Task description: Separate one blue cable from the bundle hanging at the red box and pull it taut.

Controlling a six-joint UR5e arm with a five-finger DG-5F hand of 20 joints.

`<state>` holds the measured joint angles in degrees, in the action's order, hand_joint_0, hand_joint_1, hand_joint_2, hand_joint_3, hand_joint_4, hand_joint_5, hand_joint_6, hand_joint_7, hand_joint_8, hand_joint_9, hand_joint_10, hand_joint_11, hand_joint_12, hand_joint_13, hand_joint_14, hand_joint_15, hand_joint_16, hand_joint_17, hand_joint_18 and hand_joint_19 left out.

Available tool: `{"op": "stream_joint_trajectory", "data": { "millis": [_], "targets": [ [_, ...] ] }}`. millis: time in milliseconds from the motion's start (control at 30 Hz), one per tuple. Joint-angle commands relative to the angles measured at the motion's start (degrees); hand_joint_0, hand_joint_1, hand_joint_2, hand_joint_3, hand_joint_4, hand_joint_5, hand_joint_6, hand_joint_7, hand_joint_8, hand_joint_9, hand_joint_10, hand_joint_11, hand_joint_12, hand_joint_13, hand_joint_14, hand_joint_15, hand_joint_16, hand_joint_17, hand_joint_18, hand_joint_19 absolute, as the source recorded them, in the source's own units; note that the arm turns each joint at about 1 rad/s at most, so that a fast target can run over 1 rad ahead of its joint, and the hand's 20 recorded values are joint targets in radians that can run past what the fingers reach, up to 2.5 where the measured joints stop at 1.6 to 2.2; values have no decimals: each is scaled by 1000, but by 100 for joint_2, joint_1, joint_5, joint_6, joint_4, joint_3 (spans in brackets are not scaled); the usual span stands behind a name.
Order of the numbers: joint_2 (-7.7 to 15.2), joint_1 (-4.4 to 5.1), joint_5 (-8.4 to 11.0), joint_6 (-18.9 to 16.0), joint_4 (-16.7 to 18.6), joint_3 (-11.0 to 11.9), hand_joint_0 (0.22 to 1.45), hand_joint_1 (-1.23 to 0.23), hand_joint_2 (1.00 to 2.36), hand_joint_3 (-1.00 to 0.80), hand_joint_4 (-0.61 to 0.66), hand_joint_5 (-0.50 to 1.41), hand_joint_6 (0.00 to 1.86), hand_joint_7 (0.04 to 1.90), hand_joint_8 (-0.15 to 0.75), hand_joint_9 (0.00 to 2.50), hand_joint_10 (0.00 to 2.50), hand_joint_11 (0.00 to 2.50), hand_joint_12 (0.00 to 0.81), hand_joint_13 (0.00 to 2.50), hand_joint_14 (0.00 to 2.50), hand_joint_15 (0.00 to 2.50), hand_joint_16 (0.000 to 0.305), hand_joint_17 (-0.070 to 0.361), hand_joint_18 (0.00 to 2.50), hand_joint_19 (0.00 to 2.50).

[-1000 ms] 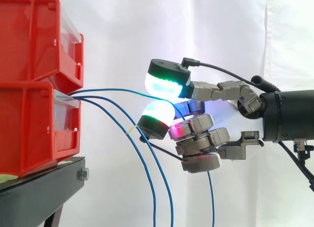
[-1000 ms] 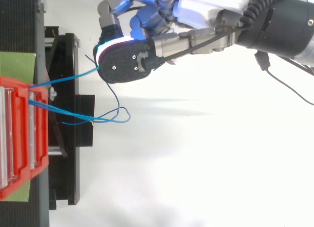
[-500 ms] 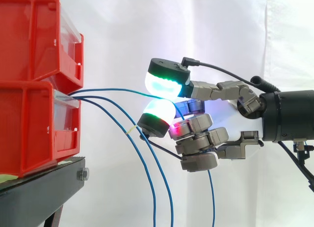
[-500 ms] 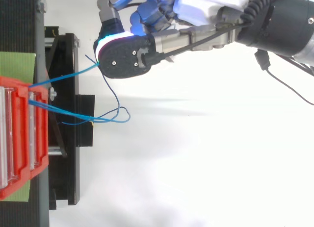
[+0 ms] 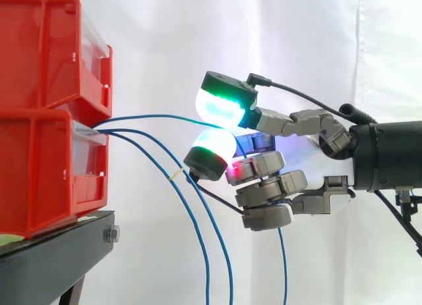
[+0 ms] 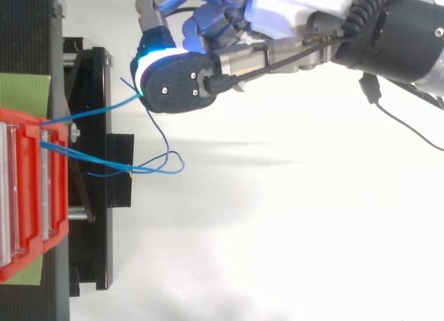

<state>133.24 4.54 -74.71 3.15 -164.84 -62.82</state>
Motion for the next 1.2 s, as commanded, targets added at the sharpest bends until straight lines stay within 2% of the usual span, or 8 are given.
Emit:
{"op": "stream_joint_trajectory", "data": {
  "millis": [0, 233, 333, 367, 533, 667, 967, 1167],
  "targets": [
    [1, 3, 0, -42, 5, -2, 837, -677, 1000, -500, -113, -234, 972, 1628, 236, 792, 1155, 1655, 292, 895, 2424, 1167, 33, 74, 1016, 1538],
    [1, 3, -18, -148, 40, -107, 847, -655, 1002, -480, -126, -241, 974, 1682, 241, 782, 1225, 1625, 296, 883, 2500, 1134, 33, 73, 1006, 1572],
    [1, 3, -18, -191, 110, -160, 848, -652, 1000, -486, -107, -243, 977, 1652, 237, 777, 1232, 1632, 297, 883, 2500, 1140, 32, 73, 1007, 1575],
    [1, 12, -9, -227, 189, -195, 826, -652, 1000, -500, -30, -251, 980, 1604, 237, 763, 1257, 1631, 303, 906, 2441, 1175, 33, 74, 1027, 1553],
    [1, 20, 0, -244, 304, -222, 750, -633, 1000, -500, 111, -254, 984, 1446, 243, 733, 1310, 1593, 302, 921, 2351, 1210, 37, 82, 1064, 1479],
    [1, 20, 0, -244, 286, -222, 683, -576, 1000, -500, 128, -252, 988, 1244, 252, 722, 1317, 1588, 300, 913, 2361, 1197, 36, 81, 1058, 1484],
    [1, 29, 9, -235, 277, -222, 615, -501, 1000, -500, 175, -238, 971, 1226, 261, 726, 1313, 1591, 302, 909, 2372, 1187, 36, 81, 1049, 1487],
    [1, 38, 9, -227, 277, -222, 570, -537, 1000, -500, 182, -234, 968, 1214, 267, 730, 1359, 1563, 313, 910, 2398, 1160, 37, 83, 1057, 1480]
  ]
}}
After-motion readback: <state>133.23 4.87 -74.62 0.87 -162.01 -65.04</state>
